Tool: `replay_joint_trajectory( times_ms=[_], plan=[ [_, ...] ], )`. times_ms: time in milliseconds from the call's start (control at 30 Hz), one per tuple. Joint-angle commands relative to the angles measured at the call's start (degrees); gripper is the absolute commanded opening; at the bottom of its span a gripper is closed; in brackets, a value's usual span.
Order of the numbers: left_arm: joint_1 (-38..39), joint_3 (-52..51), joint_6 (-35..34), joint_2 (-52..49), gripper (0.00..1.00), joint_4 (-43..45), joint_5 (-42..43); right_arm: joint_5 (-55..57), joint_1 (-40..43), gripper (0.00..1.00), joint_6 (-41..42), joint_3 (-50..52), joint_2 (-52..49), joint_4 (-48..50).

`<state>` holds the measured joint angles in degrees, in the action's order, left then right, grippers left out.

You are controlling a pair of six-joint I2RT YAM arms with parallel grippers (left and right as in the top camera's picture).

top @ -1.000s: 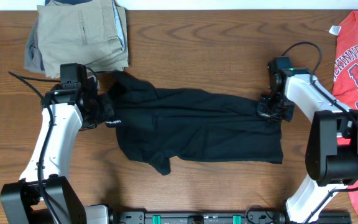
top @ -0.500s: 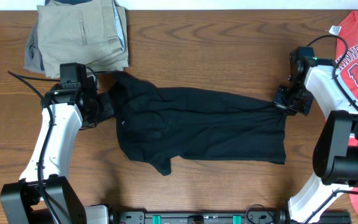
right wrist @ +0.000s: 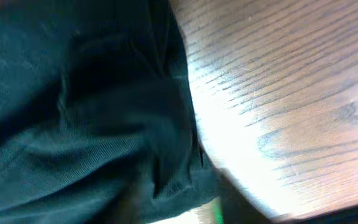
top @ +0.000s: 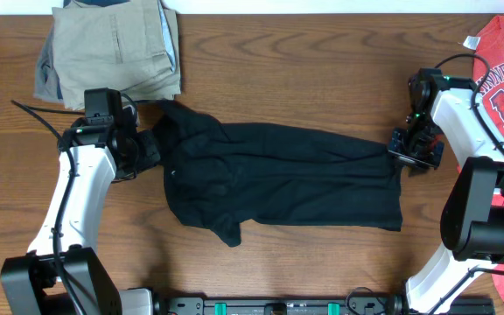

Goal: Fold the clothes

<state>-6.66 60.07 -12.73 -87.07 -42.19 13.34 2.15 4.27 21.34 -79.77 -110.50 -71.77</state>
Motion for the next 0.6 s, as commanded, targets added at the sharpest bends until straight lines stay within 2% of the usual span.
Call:
replay_joint_trajectory(
  times_ms=[0,67,167,233,367,433,567],
  plan=[
    [-0.13,-0.35,-0.42,-1.68,0.12,-0.22,0.70,0.17,0.48,0.76,-0.59,1.92,1.53,-0.68],
    [-0.11,-0.35,-0.37,-2.34,0.12,-0.20,3.32,-0.55,0.28,0.80,-0.59,2.56,1.53,-0.68],
    [0.70,-0.35,2.03,-3.17,0.12,0.07,7.43,-2.71,-0.35,0.78,-0.63,2.67,1.53,-0.42],
    [2.08,-0.35,3.17,-3.19,0.12,0.31,7.89,-4.42,-1.11,0.68,-1.05,2.67,1.53,0.39],
    [6.10,-0.35,5.53,-3.19,0.12,1.60,8.11,-8.31,-3.39,0.41,-3.69,2.69,1.53,3.45],
    [8.35,-0.35,6.12,-3.19,0.12,2.14,8.09,-8.46,-4.92,0.34,-3.82,2.69,1.53,4.59],
    [11.89,-0.35,6.05,-3.54,0.21,3.17,6.67,-8.41,-8.28,0.34,-3.82,2.69,1.53,6.29]
  ],
)
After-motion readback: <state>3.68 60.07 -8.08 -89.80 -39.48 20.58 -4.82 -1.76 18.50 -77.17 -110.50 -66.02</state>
